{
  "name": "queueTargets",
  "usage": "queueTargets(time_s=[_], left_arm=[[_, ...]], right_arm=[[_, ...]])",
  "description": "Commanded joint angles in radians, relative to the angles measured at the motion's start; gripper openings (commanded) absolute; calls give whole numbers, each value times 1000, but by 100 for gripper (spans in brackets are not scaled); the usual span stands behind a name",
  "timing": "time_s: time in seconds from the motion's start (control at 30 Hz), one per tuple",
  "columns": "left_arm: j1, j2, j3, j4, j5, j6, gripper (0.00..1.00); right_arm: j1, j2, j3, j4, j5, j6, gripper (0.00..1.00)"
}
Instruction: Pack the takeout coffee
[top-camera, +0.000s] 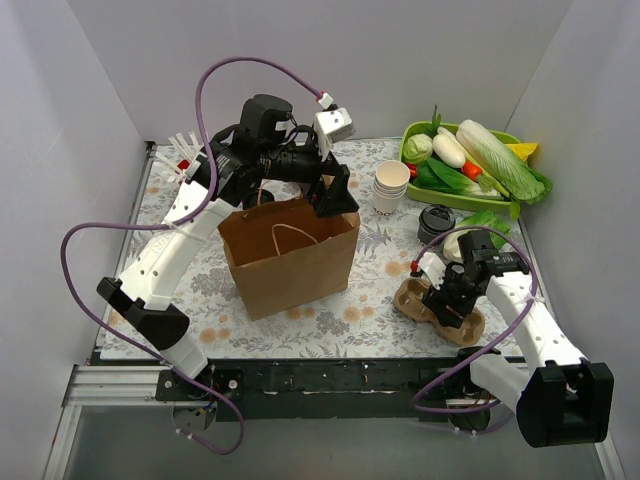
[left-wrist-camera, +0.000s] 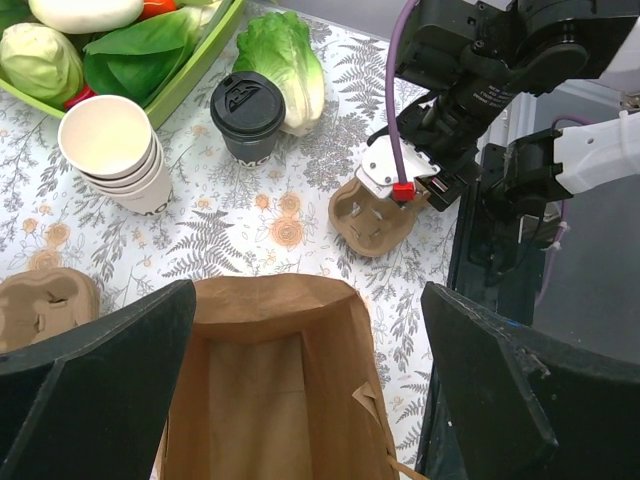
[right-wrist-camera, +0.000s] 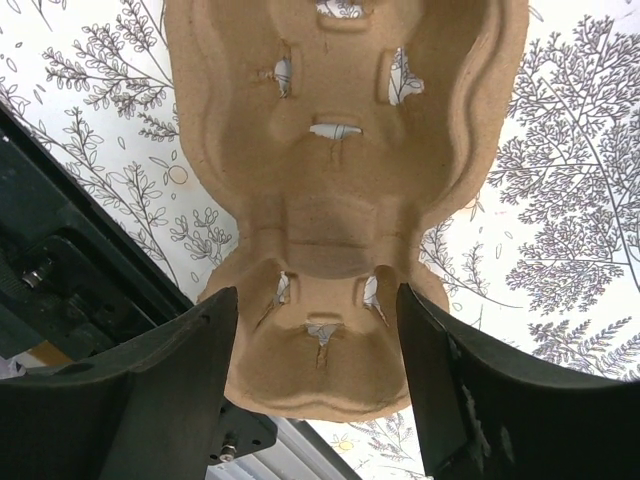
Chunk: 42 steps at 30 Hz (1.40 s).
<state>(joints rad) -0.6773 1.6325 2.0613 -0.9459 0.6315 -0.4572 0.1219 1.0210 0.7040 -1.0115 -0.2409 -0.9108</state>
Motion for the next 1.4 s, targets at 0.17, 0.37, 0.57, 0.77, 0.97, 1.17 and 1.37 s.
queueTargets(time_s=[0.17,0.37,0.57,0.77,0.97,1.17,1.37], left_arm=[[7,-25,3,2,-41,15,98],[8,-20,5,2,-49,15,98],[8,-17,3,2,-55,20,98],[8,-20,0,-1,-52,25,98],[10,-23,-7,-4,-58,32,98],[10,-40,-36,-8,-65,48,98],[10,-39,-47,-7,-69,49,98]], right_arm=[[-2,45,22,82,-6,29,69],[-2,74,23,100,2,36,68],[-2,86,14,99,3,35,66],[-2,70,34,68,-53,53,65],[2,96,74,41,-43,157,67],[4,123,137,11,-61,239,69],[7,102,129,25,-57,207,66]])
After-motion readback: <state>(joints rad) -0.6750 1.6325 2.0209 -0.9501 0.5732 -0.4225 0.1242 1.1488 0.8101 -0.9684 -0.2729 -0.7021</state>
